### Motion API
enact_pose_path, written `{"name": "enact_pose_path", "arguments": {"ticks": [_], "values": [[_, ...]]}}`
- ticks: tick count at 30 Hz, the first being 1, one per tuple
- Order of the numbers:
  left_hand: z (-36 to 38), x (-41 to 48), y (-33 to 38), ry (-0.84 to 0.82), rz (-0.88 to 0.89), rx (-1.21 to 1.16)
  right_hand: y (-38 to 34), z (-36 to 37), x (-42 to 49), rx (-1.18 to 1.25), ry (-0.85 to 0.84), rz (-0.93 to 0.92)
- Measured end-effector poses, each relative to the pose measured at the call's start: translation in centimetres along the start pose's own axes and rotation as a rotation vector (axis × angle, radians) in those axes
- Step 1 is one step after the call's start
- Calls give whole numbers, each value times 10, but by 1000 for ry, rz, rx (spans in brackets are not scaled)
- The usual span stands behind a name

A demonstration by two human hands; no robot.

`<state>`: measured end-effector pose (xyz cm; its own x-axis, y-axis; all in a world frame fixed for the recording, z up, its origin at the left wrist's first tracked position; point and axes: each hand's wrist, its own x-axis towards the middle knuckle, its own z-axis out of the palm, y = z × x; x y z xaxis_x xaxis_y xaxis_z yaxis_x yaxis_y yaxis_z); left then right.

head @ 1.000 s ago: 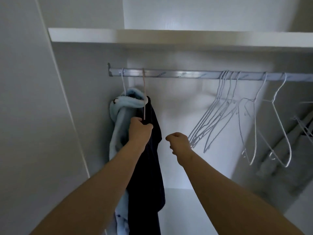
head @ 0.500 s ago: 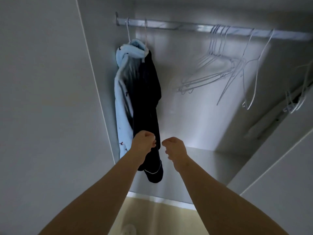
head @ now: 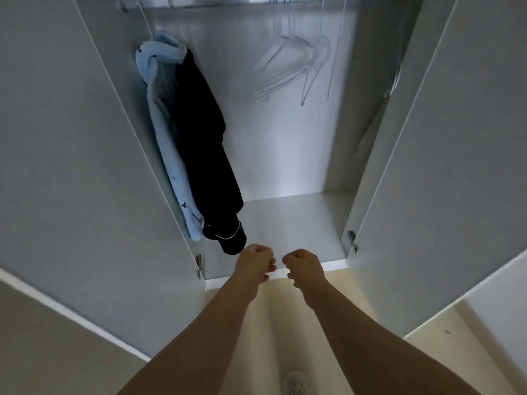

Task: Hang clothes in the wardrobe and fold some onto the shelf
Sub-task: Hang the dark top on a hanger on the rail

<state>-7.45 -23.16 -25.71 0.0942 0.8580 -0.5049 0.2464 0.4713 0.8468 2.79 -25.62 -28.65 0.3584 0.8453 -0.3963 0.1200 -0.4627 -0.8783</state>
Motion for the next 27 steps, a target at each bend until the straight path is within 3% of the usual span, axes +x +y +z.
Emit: {"name": "enact_pose_path", "arguments": {"ticks": [7,13,19,27], "values": [[-13,-78,-96,-127,-122,120,77,30,-121,212,192,186],[-17,-169,-179,-400,-180,319,161,30,-254,366,435,430],[1,-239,-242,-603,-106,516,233,39,-363,499,630,639],[25,-379,-348,-854,-81,759,315,43,-521,722,876,727]]}}
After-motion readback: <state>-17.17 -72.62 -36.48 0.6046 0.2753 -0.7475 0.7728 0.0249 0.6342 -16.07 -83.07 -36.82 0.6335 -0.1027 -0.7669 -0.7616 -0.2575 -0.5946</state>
